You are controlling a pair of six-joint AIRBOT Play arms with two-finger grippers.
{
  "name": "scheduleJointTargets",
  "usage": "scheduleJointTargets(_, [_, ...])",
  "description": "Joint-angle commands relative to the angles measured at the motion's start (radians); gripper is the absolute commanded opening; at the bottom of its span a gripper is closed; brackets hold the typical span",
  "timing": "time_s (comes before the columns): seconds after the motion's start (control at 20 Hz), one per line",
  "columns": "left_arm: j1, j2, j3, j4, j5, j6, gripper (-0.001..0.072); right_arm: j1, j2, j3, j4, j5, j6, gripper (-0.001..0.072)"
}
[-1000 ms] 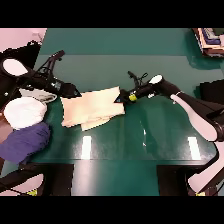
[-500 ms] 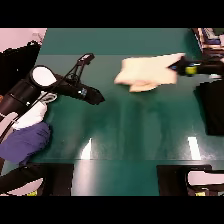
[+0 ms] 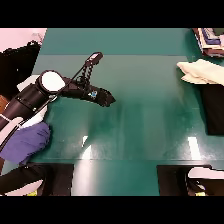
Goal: Fold the shirts.
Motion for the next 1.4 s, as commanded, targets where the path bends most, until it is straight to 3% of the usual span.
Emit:
scheduleJointTargets(0.0, [-0.004,0.000,0.001,-0.010,0.036,-0.002,0.0029,-0.064,-0.017,0.005,0.107,-0.063,-0.021,0.0016])
scheduleJointTargets(0.2, [-0.004,0.000,0.001,-0.010,0.042,-0.002,0.0029,-0.063,-0.016,0.154,0.139,-0.042,-0.053,0.0015])
scheduleJointTargets(0.5, [-0.004,0.000,0.001,-0.010,0.045,-0.002,0.0029,-0.077,-0.016,0.357,0.127,0.107,-0.052,0.0015])
scheduleJointTargets(0.75, [-0.004,0.000,0.001,-0.010,0.028,-0.002,0.0029,-0.087,-0.016,0.419,-0.008,0.242,-0.002,0.0015])
scheduleJointTargets(1.0, [-0.004,0.000,0.001,-0.010,0.018,0.002,0.0029,-0.130,0.047,0.372,-0.198,0.347,0.043,0.0016])
scheduleJointTargets(1.35, [-0.004,0.000,0.001,-0.010,0.017,0.002,0.0029,-0.253,0.237,0.020,-0.328,0.431,0.058,0.0017])
